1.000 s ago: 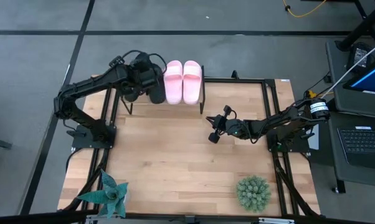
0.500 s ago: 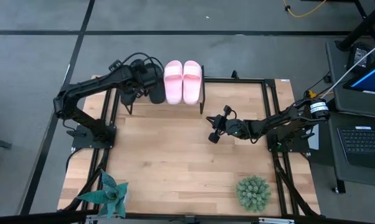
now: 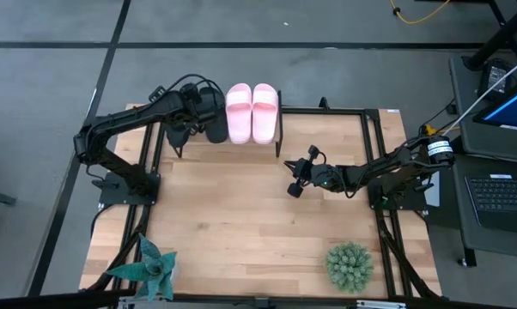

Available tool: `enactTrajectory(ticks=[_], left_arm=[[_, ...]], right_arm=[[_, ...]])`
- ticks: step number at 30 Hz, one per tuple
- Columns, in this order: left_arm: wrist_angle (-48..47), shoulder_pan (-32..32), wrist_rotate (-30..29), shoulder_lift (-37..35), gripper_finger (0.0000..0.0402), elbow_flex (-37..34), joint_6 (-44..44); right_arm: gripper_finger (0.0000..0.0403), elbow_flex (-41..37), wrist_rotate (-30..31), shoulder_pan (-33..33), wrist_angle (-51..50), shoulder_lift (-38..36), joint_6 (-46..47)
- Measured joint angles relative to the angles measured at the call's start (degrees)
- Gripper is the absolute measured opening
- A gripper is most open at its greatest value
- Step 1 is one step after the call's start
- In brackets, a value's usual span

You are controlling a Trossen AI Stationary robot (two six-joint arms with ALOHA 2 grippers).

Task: Pick and place slides into the shelf
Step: Put the black slide on the shelf

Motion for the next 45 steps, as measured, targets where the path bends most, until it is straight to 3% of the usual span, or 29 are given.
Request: enactTrajectory(ticks=[10,31,45], left_arm=[[0.05,1.17,0.23,2.75,0.0,-0.02,-4.54],[-0.01,2.84,1.22,7.91,0.0001,-0.02,-4.38],[-0.01,2.84,1.19,7.91,0.0076,-0.02,2.85]], right_arm=[[0.0023,0.0,-0.01,0.02,0.0,0.0,0.0],[0.0023,0.0,-0.02,0.02,0.0,0.0,0.0],[0.0023,0.0,-0.02,0.01,0.0,0.0,0.01]])
